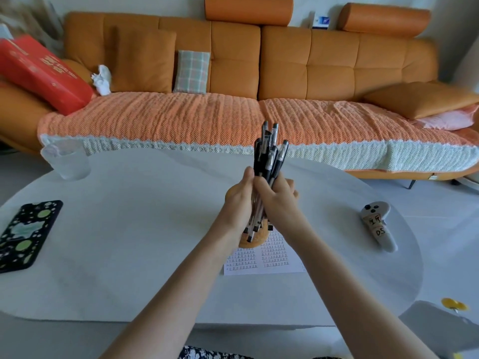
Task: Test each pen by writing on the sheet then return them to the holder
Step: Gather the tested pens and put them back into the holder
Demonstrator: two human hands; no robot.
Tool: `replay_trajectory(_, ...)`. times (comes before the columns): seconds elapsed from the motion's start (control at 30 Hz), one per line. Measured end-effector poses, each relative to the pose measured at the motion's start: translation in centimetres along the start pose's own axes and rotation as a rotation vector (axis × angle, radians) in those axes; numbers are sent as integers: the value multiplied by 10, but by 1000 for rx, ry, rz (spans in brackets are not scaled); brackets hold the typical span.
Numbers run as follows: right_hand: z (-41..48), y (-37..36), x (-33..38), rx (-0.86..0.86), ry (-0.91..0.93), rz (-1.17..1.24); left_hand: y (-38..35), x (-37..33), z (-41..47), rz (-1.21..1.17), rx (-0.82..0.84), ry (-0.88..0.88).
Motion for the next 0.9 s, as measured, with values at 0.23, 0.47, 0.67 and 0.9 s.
replay_trajectory(0.23,5,-10,-7,-12,111,-365,12,6,-5,38,-90,85)
replay_trajectory(0.47,2,-16,-2,22,193,-383,14,7,-4,-34,-71,85)
replay_trajectory(0.67,-2,-25,-3,148,77,-22,18,7,-2,-101,-108,69)
replay_trajectory(0.9,1,-18,0,147,23,204,24,4,-1,-58,-34,10)
Point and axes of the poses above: each hand's wrist, its own z-axis towards the middle knuckle, its own y-axis out of the back of the hand, x = y × z, the point moved 7 cm from there along z, towards the middle knuckle, and after that the axes turned 14 degrees about z, right-handed, at the moved point
